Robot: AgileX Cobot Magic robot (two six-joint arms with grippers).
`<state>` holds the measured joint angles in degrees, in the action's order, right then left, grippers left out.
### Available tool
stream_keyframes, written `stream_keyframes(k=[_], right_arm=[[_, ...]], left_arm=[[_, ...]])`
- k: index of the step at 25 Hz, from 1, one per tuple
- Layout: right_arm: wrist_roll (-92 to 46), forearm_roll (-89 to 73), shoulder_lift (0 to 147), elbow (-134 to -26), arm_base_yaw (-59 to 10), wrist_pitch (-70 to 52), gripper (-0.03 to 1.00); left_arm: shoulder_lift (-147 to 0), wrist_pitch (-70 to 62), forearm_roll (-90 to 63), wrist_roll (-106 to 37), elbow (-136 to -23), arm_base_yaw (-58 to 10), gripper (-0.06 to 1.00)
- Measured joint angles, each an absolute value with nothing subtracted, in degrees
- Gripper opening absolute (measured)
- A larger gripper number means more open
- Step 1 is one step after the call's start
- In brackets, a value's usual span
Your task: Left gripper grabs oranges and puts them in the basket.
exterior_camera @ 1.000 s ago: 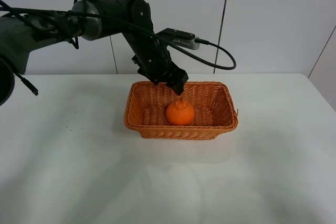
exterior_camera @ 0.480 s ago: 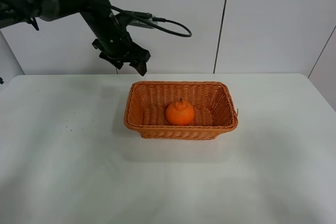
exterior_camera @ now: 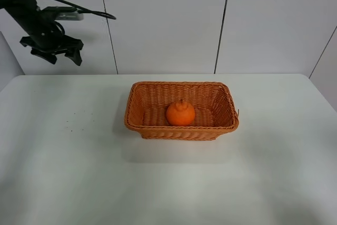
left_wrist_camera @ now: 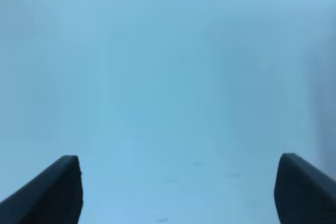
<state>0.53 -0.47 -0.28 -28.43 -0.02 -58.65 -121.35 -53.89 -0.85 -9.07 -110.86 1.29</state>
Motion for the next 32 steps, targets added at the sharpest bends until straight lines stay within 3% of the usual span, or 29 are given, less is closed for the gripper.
stream_keyframes(k=[5,13,32], right_arm=[[0.53,-0.47,-0.28,-28.43,-0.02,-58.65,0.69],[0.53,-0.47,-0.28,-28.43,-0.02,-58.65,0.69],[0.53,-0.47,-0.28,-28.43,-0.02,-58.65,0.69]], left_arm=[[-121.35,-55.39,0.00,-9.12,-110.86,4.89,0.85],[-117.09,-55.80,0.00,-9.55,-106.99,5.15,0.83],[-76.36,-46.03,0.00,-10.80,-71.44,5.15,0.82]])
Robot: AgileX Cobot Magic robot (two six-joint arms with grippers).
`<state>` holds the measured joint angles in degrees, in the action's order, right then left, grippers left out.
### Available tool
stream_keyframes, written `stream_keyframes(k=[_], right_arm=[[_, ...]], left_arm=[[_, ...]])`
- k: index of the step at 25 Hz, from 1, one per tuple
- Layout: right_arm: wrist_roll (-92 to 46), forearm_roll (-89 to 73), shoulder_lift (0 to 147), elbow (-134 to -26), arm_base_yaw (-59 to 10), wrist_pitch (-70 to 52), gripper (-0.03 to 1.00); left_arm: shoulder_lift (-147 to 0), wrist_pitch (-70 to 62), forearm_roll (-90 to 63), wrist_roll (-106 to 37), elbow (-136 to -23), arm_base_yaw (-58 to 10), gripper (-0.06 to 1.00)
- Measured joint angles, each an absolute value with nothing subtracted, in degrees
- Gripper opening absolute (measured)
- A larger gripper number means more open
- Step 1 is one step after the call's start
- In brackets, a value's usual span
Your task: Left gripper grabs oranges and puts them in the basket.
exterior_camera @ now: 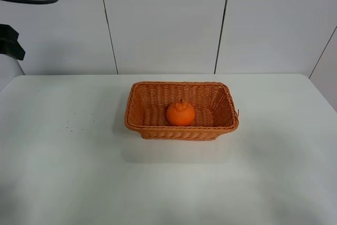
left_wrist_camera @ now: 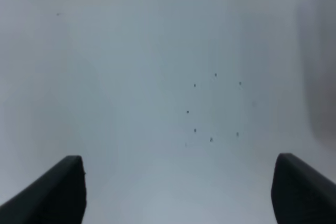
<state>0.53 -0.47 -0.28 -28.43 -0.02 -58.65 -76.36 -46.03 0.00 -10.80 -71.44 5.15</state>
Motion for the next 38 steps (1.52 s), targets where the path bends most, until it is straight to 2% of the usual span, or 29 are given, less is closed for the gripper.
stream_keyframes(k=[16,38], right_arm=[[0.53,-0.47,-0.28,-28.43,-0.02,-58.65,0.69],[0.53,-0.47,-0.28,-28.43,-0.02,-58.65,0.69]], left_arm=[[-41.71,-44.83,0.00,-10.34,-48.82,5.15,0.82],[-5.65,-51.29,-3.31,-8.28,-36.15,5.15,0.82]])
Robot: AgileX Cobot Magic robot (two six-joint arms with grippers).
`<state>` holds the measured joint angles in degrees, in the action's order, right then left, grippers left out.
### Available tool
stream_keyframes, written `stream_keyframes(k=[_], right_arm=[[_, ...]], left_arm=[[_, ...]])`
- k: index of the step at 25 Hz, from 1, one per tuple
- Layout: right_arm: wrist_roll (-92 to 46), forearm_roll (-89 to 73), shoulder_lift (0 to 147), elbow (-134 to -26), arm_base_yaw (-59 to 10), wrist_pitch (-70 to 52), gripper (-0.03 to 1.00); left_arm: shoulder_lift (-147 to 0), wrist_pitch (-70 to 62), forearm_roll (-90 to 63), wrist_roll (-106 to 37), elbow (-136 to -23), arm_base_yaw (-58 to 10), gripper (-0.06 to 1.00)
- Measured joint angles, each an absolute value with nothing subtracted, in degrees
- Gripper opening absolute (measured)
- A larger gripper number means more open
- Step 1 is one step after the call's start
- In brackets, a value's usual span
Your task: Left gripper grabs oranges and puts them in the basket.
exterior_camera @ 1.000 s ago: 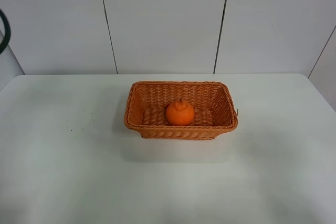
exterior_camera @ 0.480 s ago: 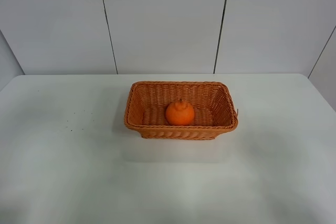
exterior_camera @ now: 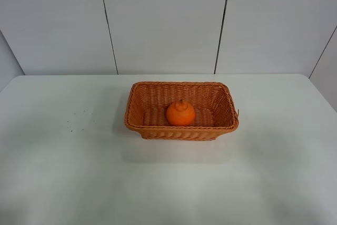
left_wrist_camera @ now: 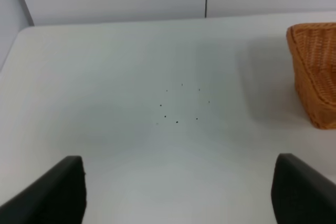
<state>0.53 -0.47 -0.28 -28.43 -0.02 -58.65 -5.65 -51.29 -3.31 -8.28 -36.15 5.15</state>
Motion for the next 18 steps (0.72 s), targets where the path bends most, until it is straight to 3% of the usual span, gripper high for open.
stream_keyframes(k=[18], right_arm=[[0.53,-0.47,-0.28,-28.43,-0.02,-58.65,0.69]], left_arm=[[0.44,-59.84,-1.73,-6.04,-28.46,5.15,0.82]])
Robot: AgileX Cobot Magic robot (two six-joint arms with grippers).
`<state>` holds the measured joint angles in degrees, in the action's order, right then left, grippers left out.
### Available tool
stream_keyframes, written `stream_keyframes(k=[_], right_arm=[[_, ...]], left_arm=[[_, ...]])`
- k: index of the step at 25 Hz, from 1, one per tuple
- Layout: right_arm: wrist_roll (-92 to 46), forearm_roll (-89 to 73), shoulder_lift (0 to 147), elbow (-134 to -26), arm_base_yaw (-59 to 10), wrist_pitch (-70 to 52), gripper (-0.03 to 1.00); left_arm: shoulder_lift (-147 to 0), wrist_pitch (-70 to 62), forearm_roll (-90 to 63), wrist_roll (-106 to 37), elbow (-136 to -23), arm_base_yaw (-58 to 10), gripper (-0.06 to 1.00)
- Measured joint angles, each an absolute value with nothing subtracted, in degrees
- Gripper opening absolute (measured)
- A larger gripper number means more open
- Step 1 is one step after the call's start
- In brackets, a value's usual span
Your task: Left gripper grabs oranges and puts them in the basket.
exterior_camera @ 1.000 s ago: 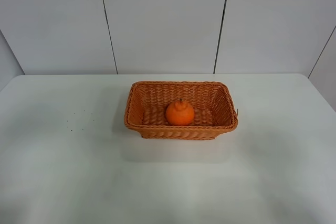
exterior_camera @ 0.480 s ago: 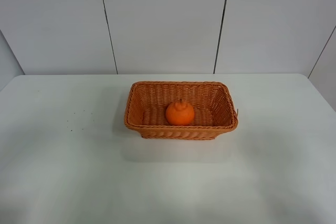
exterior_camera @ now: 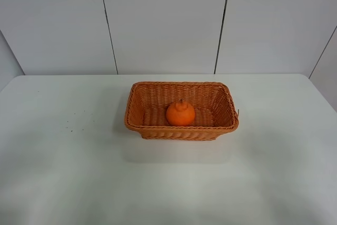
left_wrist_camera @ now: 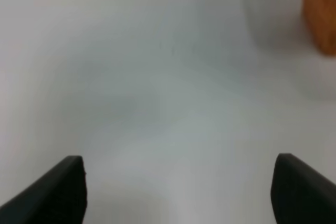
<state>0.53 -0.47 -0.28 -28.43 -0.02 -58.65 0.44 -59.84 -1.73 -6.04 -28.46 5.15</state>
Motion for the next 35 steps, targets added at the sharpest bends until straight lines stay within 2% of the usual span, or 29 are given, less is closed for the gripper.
stream_keyframes(k=[9,17,35], right_arm=[[0.53,-0.47,-0.28,-28.43,-0.02,-58.65,0.69],[0.53,-0.47,-0.28,-28.43,-0.02,-58.65,0.69],[0.53,-0.47,-0.28,-28.43,-0.02,-58.65,0.69]], left_arm=[[0.44,-59.81,1.09,-3.04,-28.30,5.15,0.82],[0.44,-59.85,1.03,-4.52,-28.19,5.15,0.76],[0.44,-59.85,1.92,-2.78,-28.19,5.15,0.75]])
